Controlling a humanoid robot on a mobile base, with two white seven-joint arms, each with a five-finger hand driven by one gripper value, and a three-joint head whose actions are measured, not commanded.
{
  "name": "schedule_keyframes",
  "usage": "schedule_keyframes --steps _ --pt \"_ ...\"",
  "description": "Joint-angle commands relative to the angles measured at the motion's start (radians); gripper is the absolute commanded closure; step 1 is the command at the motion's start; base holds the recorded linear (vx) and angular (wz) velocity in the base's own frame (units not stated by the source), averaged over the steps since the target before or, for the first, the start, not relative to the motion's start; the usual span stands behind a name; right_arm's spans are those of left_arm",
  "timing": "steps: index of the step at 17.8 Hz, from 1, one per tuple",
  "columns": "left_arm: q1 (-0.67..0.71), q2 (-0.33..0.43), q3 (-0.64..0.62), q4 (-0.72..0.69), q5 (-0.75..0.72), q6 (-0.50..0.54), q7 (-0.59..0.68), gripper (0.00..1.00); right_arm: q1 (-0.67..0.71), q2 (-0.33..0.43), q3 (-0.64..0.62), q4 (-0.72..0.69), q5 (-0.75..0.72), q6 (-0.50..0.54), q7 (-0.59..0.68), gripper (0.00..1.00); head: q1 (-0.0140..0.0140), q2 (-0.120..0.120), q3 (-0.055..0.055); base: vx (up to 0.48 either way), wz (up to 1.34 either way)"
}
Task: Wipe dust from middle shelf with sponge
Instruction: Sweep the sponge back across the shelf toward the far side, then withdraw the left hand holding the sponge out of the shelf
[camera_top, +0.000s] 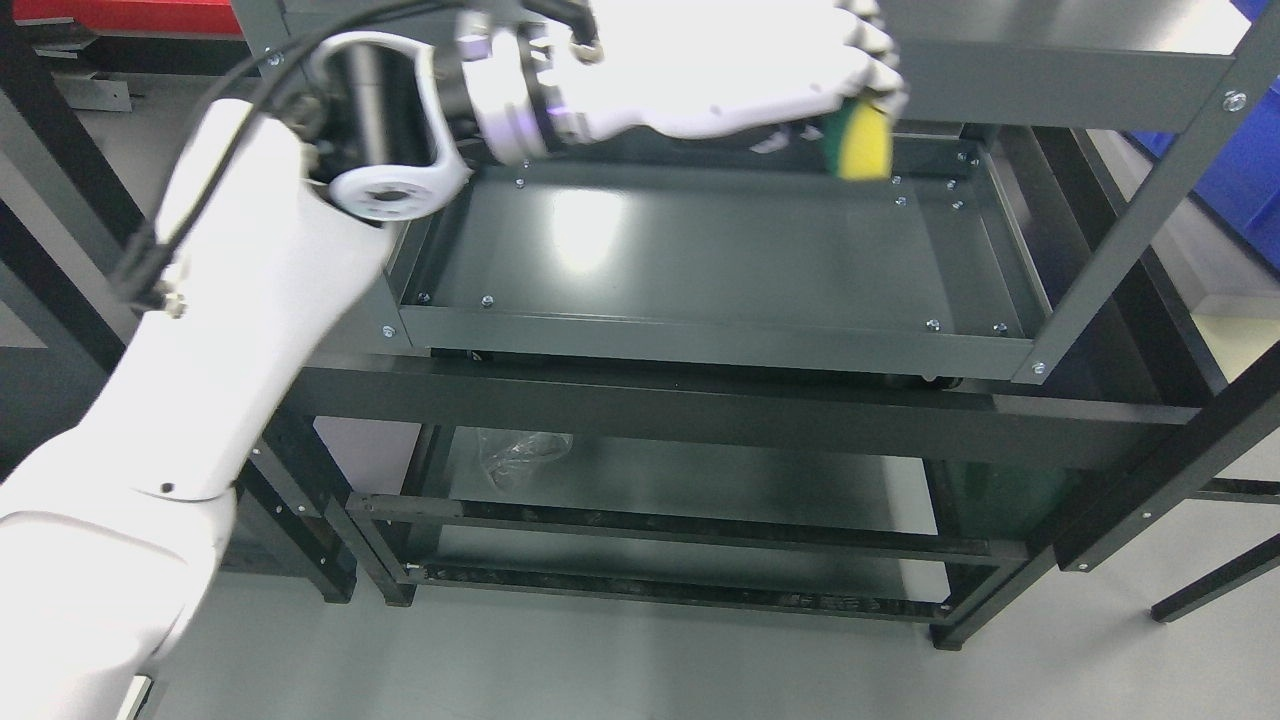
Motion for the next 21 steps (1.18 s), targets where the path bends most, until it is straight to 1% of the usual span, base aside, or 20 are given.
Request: schedule_keyframes --steps 1,3,5,7,9,12,13,14,15,16,18,21 --pt "-0.047 -0.157 -0.382 0.091 0.041 0.044 0.064 1.00 0.000 -0.017 0.000 -0.017 0.000 0.000 0.000 0.00 0.0000 0.000 0.000 0.000 0.00" --pt "-0.021 -0.157 -0.402 0.092 0.055 0.049 0.078 1.00 0.000 -0.017 0.000 -0.017 0.000 0.000 0.000 0.00 0.0000 0.000 0.000 0.000 0.00" --pt "0.086 -0.157 -0.413 0.092 0.079 0.049 0.082 1.00 0.000 -0.017 0.000 -0.017 0.000 0.000 0.000 0.00 0.0000 0.000 0.000 0.000 0.00" --pt "0.260 -0.157 -0.393 0.094 0.091 0.050 0.081 1.00 0.000 -0.017 0.000 -0.017 0.000 0.000 0.000 0.00 0.0000 0.000 0.000 0.000 0.00" --pt "0.421 -0.157 -0.271 0.092 0.143 0.049 0.081 1.00 0.000 -0.017 0.000 -0.017 0.000 0.000 0.000 0.00 0.0000 0.000 0.000 0.000 0.00" --pt "0.603 -0.157 0.034 0.091 0.292 0.073 0.075 1.00 0.000 -0.017 0.000 -0.017 0.000 0.000 0.000 0.00 0.0000 0.000 0.000 0.000 0.00" --pt "0.672 -0.157 0.167 0.084 0.368 0.117 0.073 1.00 0.000 -0.017 0.000 -0.017 0.000 0.000 0.000 0.00 0.0000 0.000 0.000 0.000 0.00" --pt "0.703 -0.157 0.248 0.069 0.428 0.154 0.073 1.00 0.000 -0.017 0.000 -0.017 0.000 0.000 0.000 0.00 0.0000 0.000 0.000 0.000 0.00" --pt "0.733 -0.157 0.332 0.048 0.496 0.212 0.073 1.00 0.000 -0.017 0.000 -0.017 0.000 0.000 0.000 0.00 0.0000 0.000 0.000 0.000 0.00" --pt "0.765 -0.157 0.427 0.013 0.563 0.298 0.073 1.00 0.000 -0.017 0.000 -0.017 0.000 0.000 0.000 0.00 0.0000 0.000 0.000 0.000 0.00" --pt "0.818 -0.157 0.521 -0.079 0.655 0.456 0.071 1.00 0.000 -0.017 0.000 -0.017 0.000 0.000 0.000 0.00 0.0000 0.000 0.000 0.000 0.00" --pt "0.901 -0.157 0.589 -0.253 0.823 0.746 0.071 1.00 0.000 -0.017 0.000 -0.017 0.000 0.000 0.000 0.00 0.0000 0.000 0.000 0.000 0.00"
